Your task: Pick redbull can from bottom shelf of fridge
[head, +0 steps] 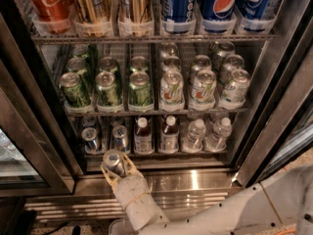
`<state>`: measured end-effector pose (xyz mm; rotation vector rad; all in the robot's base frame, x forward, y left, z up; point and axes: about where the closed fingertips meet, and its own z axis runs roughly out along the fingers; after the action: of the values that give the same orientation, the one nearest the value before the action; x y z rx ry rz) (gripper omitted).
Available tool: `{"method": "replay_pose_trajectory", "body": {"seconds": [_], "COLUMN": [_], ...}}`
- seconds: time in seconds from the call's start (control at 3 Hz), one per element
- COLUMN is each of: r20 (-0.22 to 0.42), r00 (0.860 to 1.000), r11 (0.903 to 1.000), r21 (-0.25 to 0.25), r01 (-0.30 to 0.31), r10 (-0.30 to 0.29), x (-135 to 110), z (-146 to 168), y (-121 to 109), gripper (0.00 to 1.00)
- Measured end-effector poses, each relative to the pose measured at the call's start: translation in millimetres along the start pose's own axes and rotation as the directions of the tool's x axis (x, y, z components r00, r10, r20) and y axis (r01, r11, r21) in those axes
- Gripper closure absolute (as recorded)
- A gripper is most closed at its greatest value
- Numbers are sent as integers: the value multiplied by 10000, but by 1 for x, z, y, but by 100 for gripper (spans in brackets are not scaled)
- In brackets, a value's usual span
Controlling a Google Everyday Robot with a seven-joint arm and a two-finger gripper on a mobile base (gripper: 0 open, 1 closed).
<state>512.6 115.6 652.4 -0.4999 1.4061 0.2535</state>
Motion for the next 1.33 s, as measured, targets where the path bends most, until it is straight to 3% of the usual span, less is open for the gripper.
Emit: {"method": "replay_pose_trajectory", "body": {"seconds": [0.33, 0.67, 1.0, 1.33], "r20": [-235, -259, -677, -959], "r00": [9991, 9988, 9964, 9895], "r11": [9938, 9753, 9463, 9069], "r21": [-1050, -2163, -3157, -3983], "r01": [-378, -454, -701, -1376], "r10": [356, 408, 512, 1080], "x": [-5, -16, -10, -7], "z": [-22, -35, -46, -53], "y": [-5, -13, -17, -6], "gripper": [100, 100, 100, 100]}}
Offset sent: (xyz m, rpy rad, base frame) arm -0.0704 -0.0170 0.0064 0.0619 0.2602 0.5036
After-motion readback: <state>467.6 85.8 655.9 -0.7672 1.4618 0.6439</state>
